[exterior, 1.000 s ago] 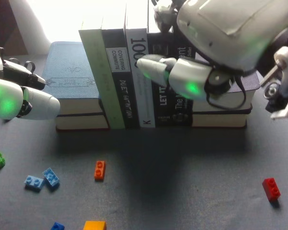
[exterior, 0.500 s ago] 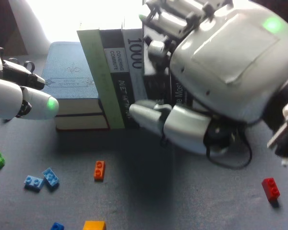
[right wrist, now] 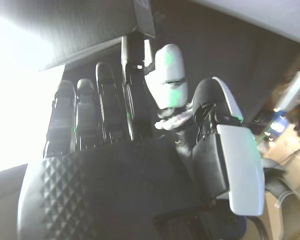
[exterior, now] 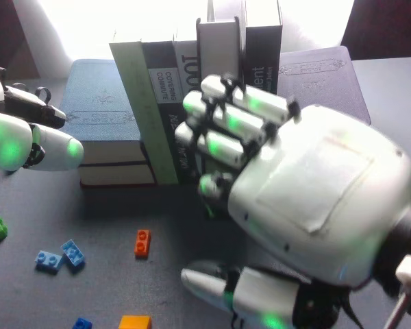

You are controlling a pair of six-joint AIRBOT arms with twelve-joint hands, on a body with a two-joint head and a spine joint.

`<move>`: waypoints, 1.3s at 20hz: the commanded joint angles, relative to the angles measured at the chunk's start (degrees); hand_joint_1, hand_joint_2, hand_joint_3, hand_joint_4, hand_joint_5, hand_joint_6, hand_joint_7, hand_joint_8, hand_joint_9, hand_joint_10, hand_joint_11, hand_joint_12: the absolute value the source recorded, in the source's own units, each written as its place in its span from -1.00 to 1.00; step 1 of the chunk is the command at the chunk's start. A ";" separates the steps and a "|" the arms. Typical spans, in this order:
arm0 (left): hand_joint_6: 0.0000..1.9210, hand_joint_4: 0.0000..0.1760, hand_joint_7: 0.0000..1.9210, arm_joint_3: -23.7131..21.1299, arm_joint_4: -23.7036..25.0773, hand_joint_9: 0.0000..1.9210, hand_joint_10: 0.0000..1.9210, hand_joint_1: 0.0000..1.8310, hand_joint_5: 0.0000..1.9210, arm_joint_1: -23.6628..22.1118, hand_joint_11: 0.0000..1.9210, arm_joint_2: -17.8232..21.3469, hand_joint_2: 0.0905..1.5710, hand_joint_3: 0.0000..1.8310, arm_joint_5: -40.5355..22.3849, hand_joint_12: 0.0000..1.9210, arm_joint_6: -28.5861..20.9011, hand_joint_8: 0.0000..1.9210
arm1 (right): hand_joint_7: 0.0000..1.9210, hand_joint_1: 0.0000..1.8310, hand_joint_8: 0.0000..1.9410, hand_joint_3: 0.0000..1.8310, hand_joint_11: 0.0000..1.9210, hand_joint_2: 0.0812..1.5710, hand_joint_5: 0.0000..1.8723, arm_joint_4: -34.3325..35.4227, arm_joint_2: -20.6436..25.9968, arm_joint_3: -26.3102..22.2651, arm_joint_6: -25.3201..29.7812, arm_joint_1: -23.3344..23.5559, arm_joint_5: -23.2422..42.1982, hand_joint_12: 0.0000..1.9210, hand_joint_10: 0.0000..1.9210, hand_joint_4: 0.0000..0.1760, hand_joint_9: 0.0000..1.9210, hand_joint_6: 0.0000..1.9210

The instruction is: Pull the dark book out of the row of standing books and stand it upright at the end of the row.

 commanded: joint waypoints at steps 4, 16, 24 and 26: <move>-0.99 -0.46 -0.77 0.14 1.84 -0.74 -0.99 -1.00 -0.76 -0.65 -0.65 0.65 0.50 -1.00 -3.78 -0.98 -0.21 -0.99 | -0.79 -1.00 -1.00 -1.00 -1.00 0.55 -0.27 -1.92 0.74 -0.77 -0.70 -0.99 2.88 -1.00 -1.00 -1.00 -1.00 -0.27; -0.99 -0.40 -0.80 0.14 1.85 -0.73 -0.99 -1.00 -0.79 -0.62 -0.61 0.65 0.50 -1.00 -3.77 -0.97 -0.25 -0.99 | -0.76 -1.00 -0.99 -1.00 -1.00 0.54 -0.26 3.87 0.73 0.64 -2.61 -4.67 0.41 -1.00 -1.00 -1.00 -1.00 -0.30; -0.99 -0.32 -0.77 0.15 1.86 -0.71 -0.99 -1.00 -0.78 -0.61 -0.60 0.65 0.47 -1.00 -3.77 -0.98 -0.25 -0.99 | -0.75 -1.00 -0.99 -1.00 -1.00 0.53 -0.32 3.87 -0.59 3.63 -1.77 -6.54 -1.12 -1.00 -1.00 -1.00 -1.00 -0.24; -0.99 -0.43 -0.77 0.16 1.86 -0.70 -0.99 -1.00 -0.78 -0.61 -0.60 0.65 0.49 -1.00 -3.77 -0.98 -0.25 -0.99 | -0.72 -1.00 -0.99 -1.00 -1.00 0.54 -0.28 3.88 -0.65 3.58 -1.45 -7.87 -0.92 -1.00 -1.00 -1.00 -1.00 -0.27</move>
